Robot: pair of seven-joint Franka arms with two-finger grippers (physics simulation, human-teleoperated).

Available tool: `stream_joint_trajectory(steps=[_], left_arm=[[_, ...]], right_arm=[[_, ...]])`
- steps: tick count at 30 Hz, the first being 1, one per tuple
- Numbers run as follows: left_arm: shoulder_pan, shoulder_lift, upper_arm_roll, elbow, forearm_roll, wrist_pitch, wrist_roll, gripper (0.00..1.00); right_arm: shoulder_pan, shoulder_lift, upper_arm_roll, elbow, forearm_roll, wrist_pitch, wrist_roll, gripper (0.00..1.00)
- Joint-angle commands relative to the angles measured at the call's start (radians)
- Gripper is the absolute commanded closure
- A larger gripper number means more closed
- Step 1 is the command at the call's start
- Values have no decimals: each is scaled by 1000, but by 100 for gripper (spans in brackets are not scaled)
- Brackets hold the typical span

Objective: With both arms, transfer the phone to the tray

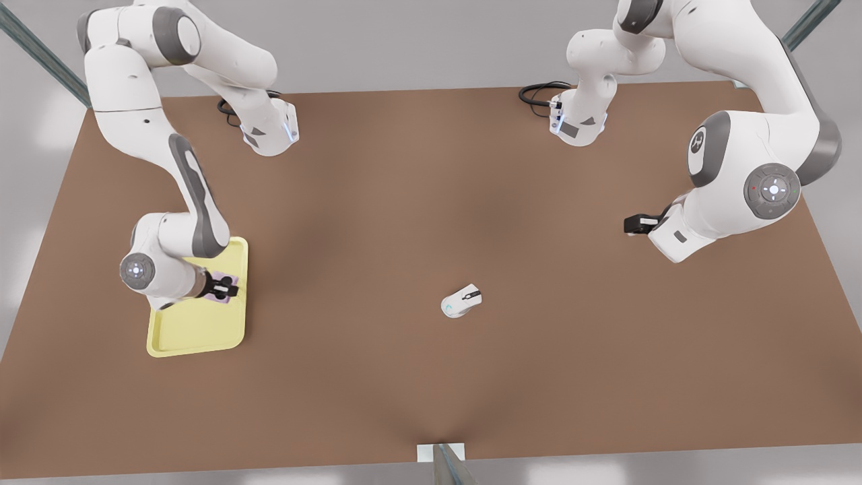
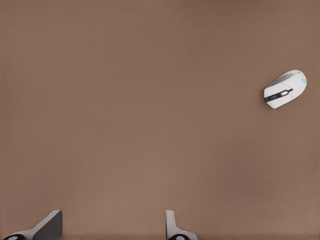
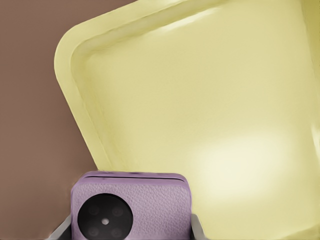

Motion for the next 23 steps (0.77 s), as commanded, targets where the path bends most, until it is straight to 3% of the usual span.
stream_joint_trajectory(steps=[1,3,4,8,10,13,14,16,23], left_arm=[[0,-1,0,0,0,-5,-6,0],[0,-1,0,0,0,-5,-3,0],[0,-3,1,0,0,-51,1,0],[0,13,11,19,-11,-74,-8,0],[0,11,12,20,-9,-91,-8,0],[0,10,11,20,-8,-102,-8,0],[2,10,11,20,-6,-102,-8,0],[0,13,11,19,-3,-102,-8,0],[0,19,11,19,-1,-113,-8,0]], right_arm=[[-45,37,0,-21,-4,168,-676,18],[-108,134,-3,-12,-4,295,-780,15],[-121,149,-9,11,-4,293,-789,0],[-120,171,-28,124,-4,264,-817,0],[-55,154,-20,348,1,-19,-743,0],[133,58,-22,637,-4,-475,-364,0],[182,-50,-19,612,-4,-565,-249,0],[190,-173,-20,548,1,-639,-202,0],[195,-141,-22,580,9,-688,-200,0]])
